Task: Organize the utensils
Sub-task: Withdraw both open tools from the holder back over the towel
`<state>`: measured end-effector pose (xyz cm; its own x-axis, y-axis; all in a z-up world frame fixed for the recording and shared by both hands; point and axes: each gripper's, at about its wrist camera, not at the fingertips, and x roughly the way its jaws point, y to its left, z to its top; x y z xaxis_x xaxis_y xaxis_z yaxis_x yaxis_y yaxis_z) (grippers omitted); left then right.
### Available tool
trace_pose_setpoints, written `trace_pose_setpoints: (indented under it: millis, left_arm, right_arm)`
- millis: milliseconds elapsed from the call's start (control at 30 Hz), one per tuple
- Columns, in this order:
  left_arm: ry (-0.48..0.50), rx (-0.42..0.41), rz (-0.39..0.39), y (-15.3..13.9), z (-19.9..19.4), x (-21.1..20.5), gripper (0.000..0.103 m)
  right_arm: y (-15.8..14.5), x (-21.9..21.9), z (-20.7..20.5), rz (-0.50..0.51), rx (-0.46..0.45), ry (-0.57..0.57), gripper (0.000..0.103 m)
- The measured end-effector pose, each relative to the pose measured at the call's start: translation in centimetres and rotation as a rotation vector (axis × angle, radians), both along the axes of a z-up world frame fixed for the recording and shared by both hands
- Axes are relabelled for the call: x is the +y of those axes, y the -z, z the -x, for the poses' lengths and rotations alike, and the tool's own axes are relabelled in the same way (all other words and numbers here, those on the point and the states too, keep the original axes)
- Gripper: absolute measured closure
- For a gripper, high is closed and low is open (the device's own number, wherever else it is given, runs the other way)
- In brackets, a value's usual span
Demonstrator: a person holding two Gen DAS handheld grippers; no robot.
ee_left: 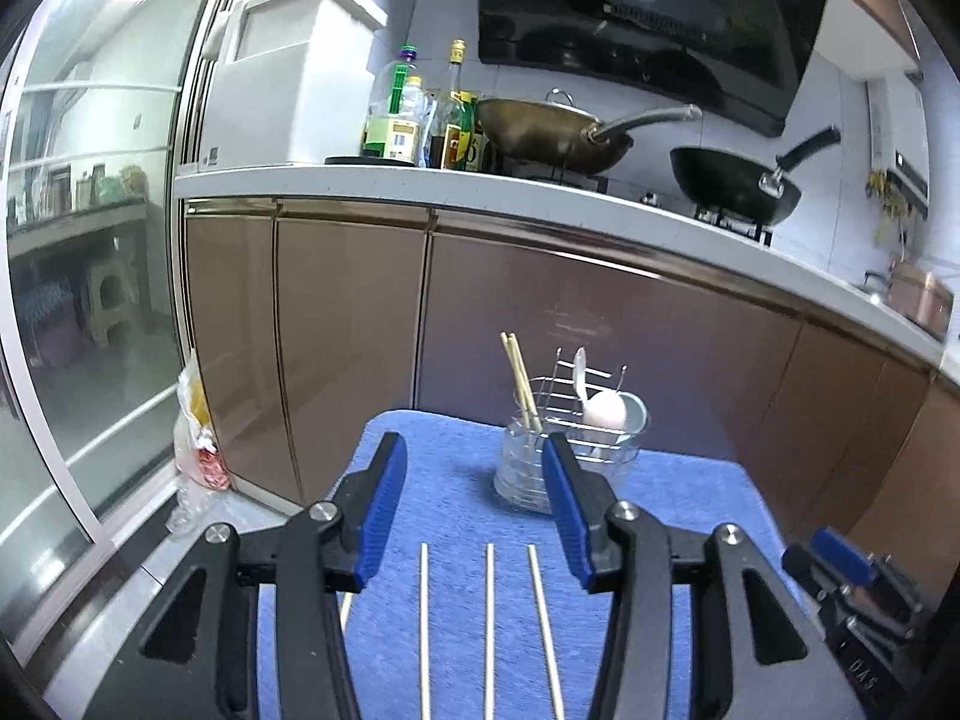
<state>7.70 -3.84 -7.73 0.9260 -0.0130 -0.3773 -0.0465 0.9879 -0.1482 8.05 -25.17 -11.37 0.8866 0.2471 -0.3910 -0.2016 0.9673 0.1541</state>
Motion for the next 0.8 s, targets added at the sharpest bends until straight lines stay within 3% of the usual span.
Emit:
trace_pose_setpoints:
  millis: [500, 800]
  left_arm:
    - [-0.016, 0.058, -0.01, -0.1, 1.6, 4.1, 0.058]
    - [-0.058, 0.032, -0.026, -0.8, 3.0, 4.4, 0.058]
  right_arm:
    - [-1.8, -0.4, 2.6, -0.037, -0.038, -0.055, 0.057]
    - [-2.1, -0.4, 3.1, -0.028, -0.061, -0.05, 0.057]
